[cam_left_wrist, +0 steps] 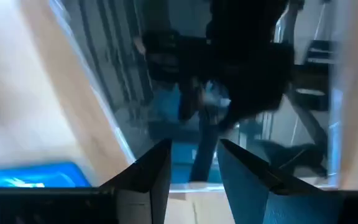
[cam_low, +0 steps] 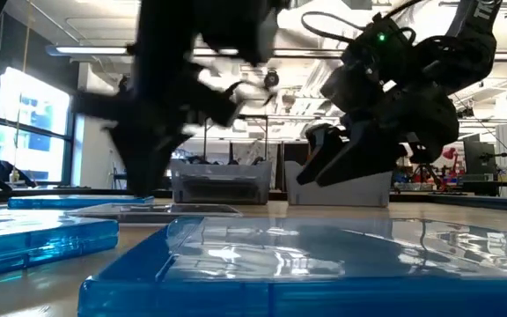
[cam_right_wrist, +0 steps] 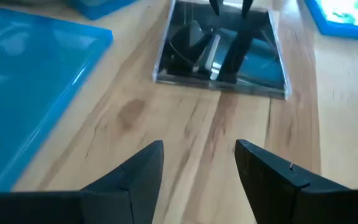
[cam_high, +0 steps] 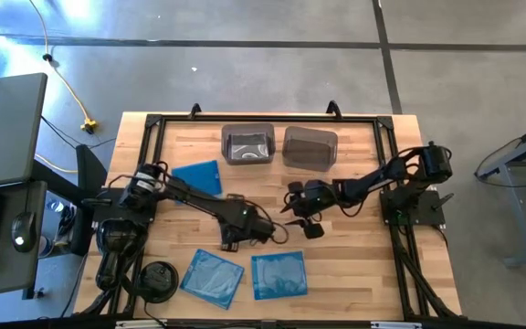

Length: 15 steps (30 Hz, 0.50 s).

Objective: Pick & place jewel cases by type
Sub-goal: Put the black CD case into the left black bin

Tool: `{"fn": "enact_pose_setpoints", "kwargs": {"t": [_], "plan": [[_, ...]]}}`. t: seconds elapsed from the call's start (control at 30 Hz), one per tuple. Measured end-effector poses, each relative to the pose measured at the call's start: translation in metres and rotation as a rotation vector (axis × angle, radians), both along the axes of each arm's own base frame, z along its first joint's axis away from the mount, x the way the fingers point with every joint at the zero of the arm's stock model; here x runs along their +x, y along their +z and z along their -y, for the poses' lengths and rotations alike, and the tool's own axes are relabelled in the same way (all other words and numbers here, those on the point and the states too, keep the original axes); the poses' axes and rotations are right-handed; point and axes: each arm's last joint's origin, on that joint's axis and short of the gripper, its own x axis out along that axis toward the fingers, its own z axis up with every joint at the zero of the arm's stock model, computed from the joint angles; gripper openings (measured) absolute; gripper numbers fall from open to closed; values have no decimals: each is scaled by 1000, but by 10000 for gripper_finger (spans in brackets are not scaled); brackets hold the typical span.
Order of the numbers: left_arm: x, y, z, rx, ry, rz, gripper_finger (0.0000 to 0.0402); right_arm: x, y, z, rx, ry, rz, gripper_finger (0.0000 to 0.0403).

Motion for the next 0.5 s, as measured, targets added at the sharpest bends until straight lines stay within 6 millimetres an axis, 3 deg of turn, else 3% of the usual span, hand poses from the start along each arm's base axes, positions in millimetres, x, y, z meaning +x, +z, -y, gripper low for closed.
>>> {"fn": "enact_pose_setpoints", "kwargs": {"t": [0.1,0.3,0.5], "plan": [[-19,-18,3,12,39,-86,126,3,3,-2,-15,-11,8,197],[-39,-27,12,91,62,-181,126,3,0,7,-33,-70,-9,197],[-20,-19,17,109,-12,-34,126,4,-3,16,-32,-104,-18,197]]}}
